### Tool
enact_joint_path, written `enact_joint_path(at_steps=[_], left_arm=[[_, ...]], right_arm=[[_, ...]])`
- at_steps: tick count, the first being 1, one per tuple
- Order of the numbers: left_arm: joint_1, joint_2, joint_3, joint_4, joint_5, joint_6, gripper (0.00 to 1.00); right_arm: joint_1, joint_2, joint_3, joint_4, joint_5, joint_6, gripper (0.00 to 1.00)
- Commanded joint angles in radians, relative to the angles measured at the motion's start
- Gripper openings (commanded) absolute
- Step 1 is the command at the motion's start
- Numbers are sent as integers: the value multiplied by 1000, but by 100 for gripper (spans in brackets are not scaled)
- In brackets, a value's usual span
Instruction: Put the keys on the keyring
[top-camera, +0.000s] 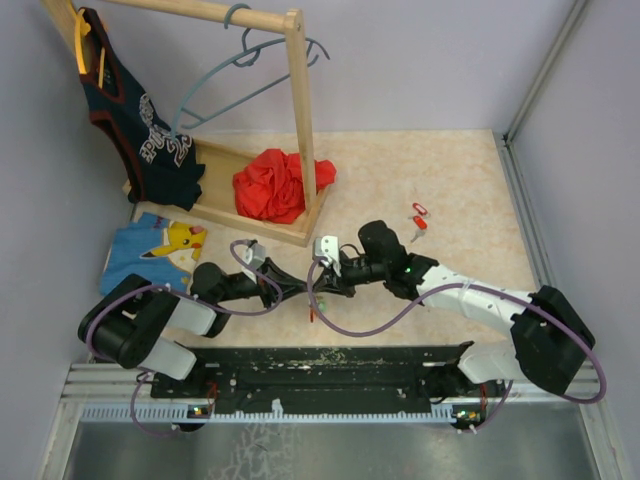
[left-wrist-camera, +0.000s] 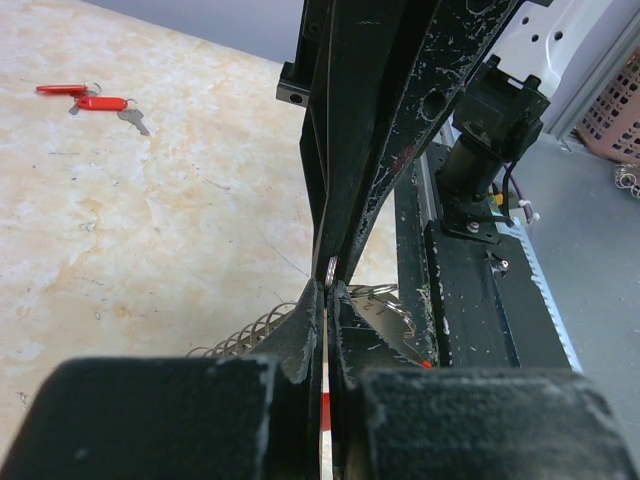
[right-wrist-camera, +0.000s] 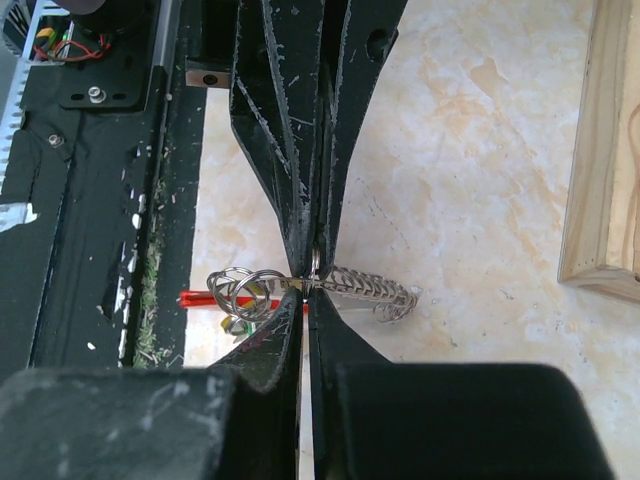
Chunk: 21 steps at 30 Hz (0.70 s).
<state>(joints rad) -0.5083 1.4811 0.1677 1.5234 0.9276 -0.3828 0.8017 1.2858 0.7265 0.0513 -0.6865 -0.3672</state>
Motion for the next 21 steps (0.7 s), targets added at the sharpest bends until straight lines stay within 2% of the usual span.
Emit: enact_joint_path(at_steps=[1,5,10,16,21], left_arm=[[3,-1,-6,134,2,-5,0],[8,-5,-1,102,16,8,3],[9,-42,17,-15,31,59,13],[9,-91,38,-138,47,119,20],[10,-93,55,-170,60,129,24]], right_arm=[[-6,4,38,5,-21,-12,0],[-5,9,90,-91,3,-41,0],[8,16,173,-243,71,-79,0],[36,32,231,-340,125,-114,0],[67,56,287,-422,185,-141,0]])
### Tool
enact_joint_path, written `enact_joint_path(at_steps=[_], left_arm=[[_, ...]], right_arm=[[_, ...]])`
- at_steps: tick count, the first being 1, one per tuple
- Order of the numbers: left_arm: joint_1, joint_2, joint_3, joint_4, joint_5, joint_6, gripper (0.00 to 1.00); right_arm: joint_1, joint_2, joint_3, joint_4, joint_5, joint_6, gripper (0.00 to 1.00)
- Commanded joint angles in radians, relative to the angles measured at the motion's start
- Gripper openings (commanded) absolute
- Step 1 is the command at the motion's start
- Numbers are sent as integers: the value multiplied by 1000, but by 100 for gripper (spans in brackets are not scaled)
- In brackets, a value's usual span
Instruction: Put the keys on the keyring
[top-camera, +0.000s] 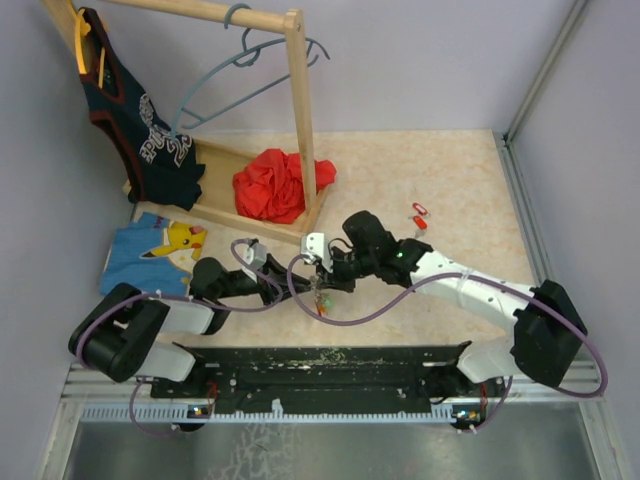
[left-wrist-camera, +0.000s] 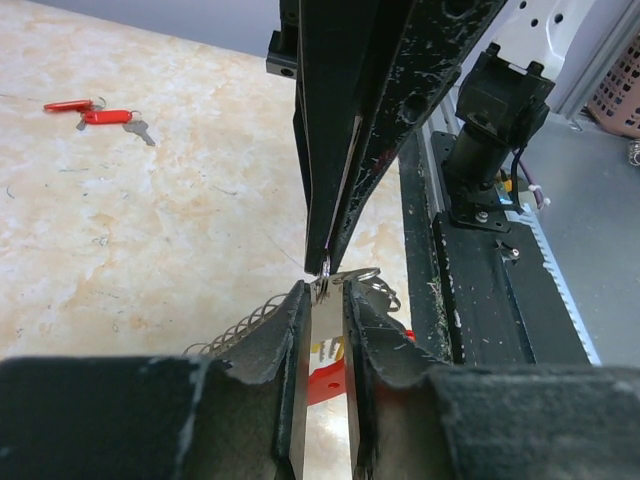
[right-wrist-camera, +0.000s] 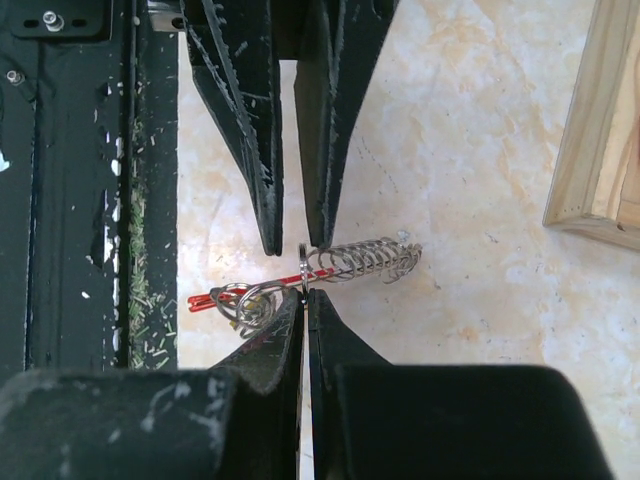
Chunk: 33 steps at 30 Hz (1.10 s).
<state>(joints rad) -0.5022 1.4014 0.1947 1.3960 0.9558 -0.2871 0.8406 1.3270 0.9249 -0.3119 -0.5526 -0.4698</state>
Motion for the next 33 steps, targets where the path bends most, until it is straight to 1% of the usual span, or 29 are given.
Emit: enact_joint_path(at_steps=[1,10,16,25,33], left_arm=[[3,-12,30,-47,35,34,25],[-1,-25,42,-103,44,61,26],[-4,-42,48,-153,39,88,21],[-4,-79,52,-203,27,111,17],[-4,-75,55,-204,33,104,15]], right_arm=[[33,19,97,-68,60,-40,0],[73,64,188,-164,118,-54,0],[87,80,221,-197,139,-57,0],[99,109,258,-251,156,-62,0],[107,120,278,-269,158,-64,0]])
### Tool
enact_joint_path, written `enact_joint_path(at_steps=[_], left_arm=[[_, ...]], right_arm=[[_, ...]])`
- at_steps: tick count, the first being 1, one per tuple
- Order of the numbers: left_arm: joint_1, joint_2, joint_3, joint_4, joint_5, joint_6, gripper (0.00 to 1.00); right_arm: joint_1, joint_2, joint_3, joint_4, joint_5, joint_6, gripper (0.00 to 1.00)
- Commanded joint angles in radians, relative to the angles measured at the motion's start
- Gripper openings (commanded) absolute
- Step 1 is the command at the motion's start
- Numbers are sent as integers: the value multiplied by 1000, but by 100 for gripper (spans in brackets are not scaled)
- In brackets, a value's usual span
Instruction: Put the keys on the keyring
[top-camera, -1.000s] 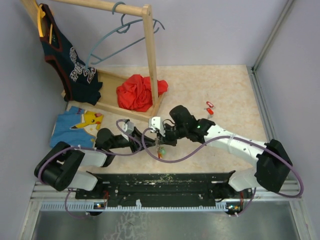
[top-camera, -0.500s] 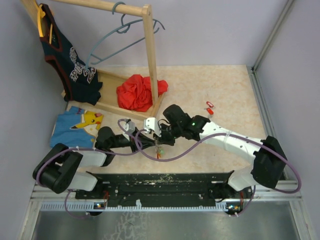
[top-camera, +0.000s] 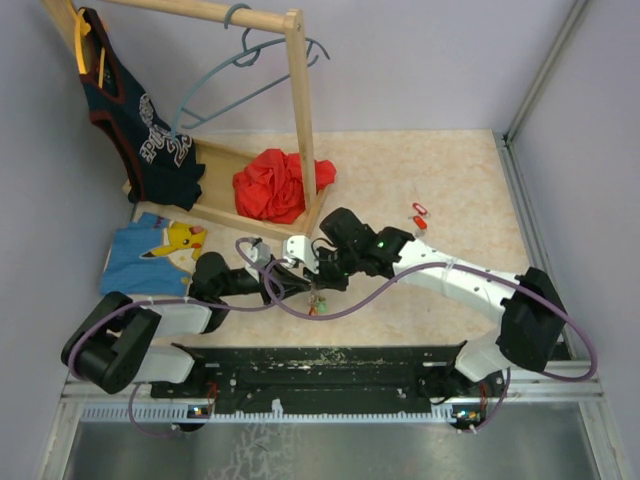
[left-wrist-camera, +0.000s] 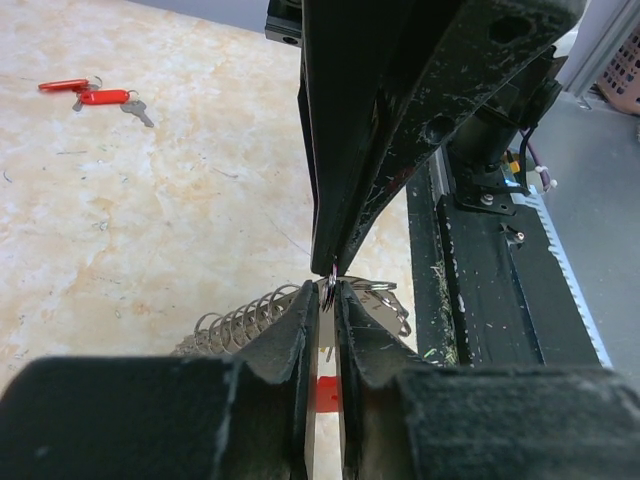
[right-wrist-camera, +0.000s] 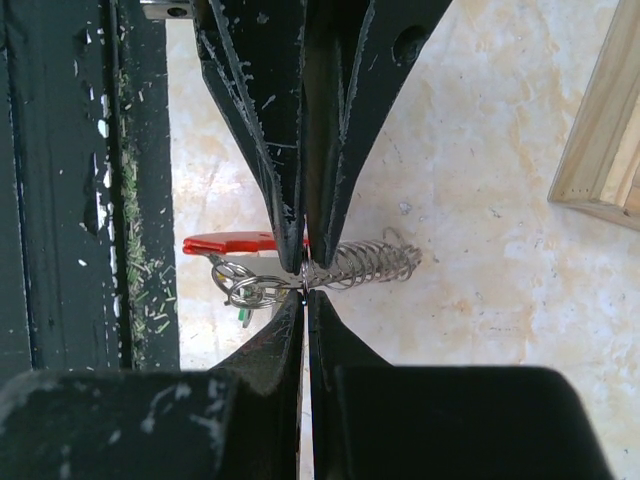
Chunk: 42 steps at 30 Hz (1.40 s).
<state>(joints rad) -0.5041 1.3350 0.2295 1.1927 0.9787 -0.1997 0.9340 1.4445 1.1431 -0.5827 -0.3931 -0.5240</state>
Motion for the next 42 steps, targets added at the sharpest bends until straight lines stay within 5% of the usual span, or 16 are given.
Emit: enact_joint_path(at_steps=[1,9,19,26,36,42], left_arm=[[-2,-7,21,-1,11,17,15],[-4,-5,23,-15,8,24,14],[-4,-16,26,-26,0,24,0],[0,-46,-3,-17,-87,28,0],[14,-91,-48,-9,-179,17,0],[28,-134,-119,71,-273,-6,0]], right_arm=[[14,2,62,0,-2,-9,0],[15,8,67,-5,0,-13,0],[17,-4,59,13,7,-11,0],[-5,-116,-21,134,73,64,28],[-186,-234,-197,359,221,237,43],[-343,-197,-258,443,321,350,43]])
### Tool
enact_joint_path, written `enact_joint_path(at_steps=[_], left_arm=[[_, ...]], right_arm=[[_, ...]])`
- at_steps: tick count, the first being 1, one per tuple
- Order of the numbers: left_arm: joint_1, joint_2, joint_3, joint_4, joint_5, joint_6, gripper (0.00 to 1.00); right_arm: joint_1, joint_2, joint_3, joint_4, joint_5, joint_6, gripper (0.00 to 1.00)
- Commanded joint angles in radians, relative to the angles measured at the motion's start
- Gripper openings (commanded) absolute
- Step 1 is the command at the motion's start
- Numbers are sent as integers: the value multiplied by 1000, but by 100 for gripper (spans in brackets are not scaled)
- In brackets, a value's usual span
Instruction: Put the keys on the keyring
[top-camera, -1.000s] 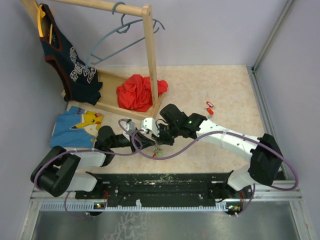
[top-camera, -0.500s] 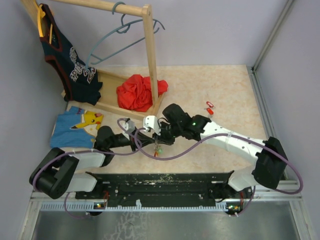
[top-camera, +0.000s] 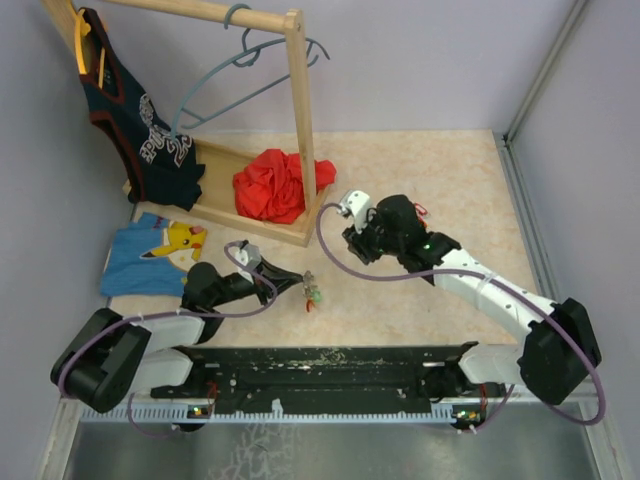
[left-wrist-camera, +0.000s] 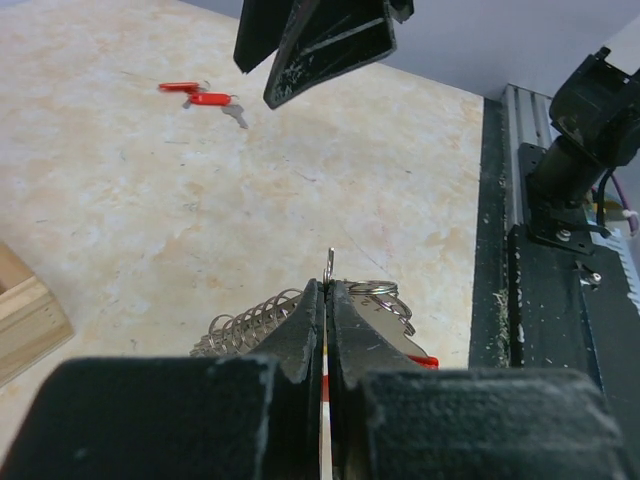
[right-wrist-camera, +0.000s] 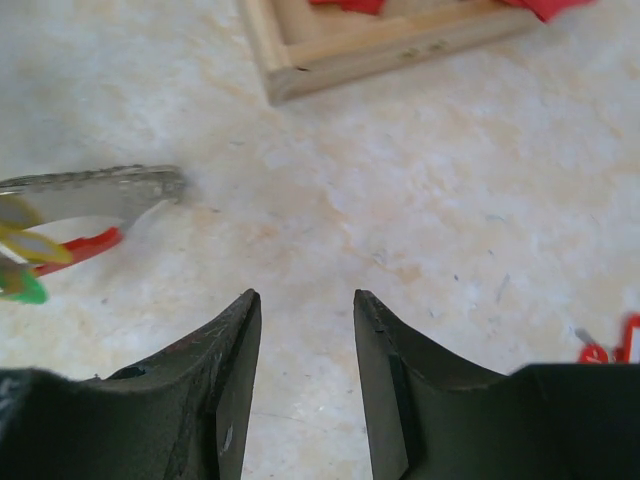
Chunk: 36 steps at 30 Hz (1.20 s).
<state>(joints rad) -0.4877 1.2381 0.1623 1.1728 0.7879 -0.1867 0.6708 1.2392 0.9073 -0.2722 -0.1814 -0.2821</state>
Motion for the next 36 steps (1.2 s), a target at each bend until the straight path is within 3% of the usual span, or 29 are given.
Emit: enact_joint_path(at_steps=[1,11,16,36], left_arm=[[13,-49,-65,105,-102,-24,0],[20,-144,-84,6,-170,9,1],[21,-152,-83,-14,-177,20,1],[21,-147,-69,-48,-168,30,1]], right_arm=[[-104,18,-32,147,132,134,43],[-408,221,-54,248,243,278,42],[-526,298,-33,263,203,339,40],[-639,503,42,303,111,396,33]])
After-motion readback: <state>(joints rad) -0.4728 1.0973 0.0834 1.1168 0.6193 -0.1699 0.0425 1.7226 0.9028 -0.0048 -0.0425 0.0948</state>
